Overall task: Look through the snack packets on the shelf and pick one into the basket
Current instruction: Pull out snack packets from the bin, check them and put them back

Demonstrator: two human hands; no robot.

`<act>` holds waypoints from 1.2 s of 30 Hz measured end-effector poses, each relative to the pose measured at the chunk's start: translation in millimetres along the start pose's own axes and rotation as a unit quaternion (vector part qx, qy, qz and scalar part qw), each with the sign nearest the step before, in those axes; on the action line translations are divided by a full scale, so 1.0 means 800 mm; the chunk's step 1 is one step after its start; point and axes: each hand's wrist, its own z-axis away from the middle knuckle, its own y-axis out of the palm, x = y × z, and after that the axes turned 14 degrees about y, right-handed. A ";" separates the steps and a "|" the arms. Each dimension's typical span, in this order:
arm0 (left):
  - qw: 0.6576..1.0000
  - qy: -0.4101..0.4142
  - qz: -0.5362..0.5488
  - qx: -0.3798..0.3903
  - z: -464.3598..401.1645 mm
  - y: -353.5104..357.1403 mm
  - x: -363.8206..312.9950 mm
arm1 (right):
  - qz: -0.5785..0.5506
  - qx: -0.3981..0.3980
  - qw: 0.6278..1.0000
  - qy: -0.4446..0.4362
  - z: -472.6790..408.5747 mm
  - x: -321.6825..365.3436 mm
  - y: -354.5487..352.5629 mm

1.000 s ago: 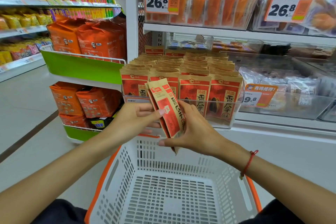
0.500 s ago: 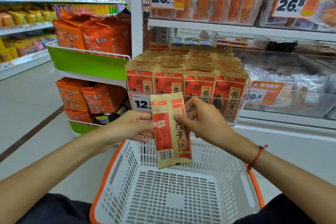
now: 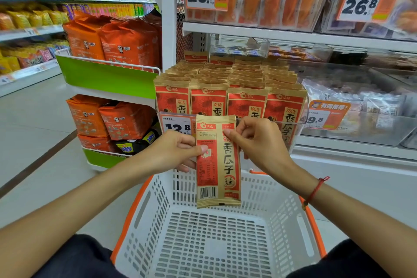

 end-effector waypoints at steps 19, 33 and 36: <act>0.982 0.043 0.098 -0.157 -0.003 -0.017 0.009 | -0.021 0.174 0.984 -0.027 0.000 -0.006 -0.010; 0.987 0.027 0.127 -0.094 -0.001 -0.016 0.011 | 0.031 0.123 0.992 -0.020 0.001 -0.008 -0.012; 0.985 0.038 0.116 -0.121 -0.002 -0.015 0.010 | 0.040 0.103 0.993 -0.031 0.008 -0.001 -0.006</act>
